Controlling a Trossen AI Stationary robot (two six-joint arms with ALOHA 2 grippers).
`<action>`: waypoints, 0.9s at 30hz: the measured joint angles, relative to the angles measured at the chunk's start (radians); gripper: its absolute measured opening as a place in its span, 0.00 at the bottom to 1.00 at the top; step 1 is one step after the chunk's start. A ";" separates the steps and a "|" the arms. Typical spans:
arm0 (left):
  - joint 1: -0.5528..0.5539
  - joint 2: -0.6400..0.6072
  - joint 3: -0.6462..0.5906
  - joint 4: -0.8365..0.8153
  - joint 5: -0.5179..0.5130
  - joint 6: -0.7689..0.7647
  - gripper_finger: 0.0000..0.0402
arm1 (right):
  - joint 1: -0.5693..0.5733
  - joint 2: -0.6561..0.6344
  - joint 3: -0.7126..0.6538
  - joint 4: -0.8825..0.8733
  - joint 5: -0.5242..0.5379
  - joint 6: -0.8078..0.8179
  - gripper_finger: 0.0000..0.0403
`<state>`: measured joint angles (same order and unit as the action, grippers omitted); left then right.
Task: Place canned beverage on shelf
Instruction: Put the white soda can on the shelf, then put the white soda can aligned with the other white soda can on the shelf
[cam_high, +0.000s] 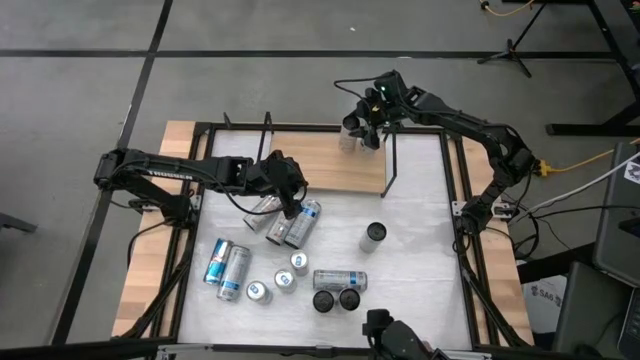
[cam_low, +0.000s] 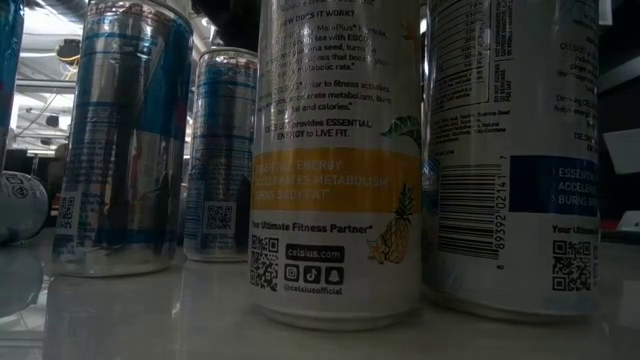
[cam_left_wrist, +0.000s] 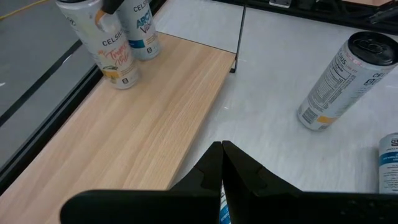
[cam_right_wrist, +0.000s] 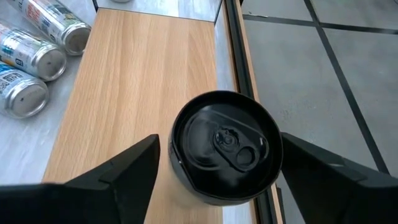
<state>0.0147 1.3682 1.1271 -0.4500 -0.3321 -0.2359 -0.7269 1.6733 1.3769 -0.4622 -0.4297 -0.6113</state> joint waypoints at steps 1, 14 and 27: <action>0.000 0.000 0.000 0.000 0.000 0.000 0.00 | 0.000 0.000 0.000 0.000 0.000 0.000 0.77; 0.000 0.000 0.000 0.000 0.000 0.000 0.00 | 0.000 0.000 0.026 -0.002 0.000 0.000 0.77; 0.000 0.000 0.000 0.000 0.000 0.000 0.00 | 0.001 0.000 0.211 -0.149 -0.009 0.003 0.78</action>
<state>0.0143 1.3682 1.1271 -0.4503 -0.3321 -0.2355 -0.7258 1.6733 1.5881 -0.6112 -0.4390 -0.6082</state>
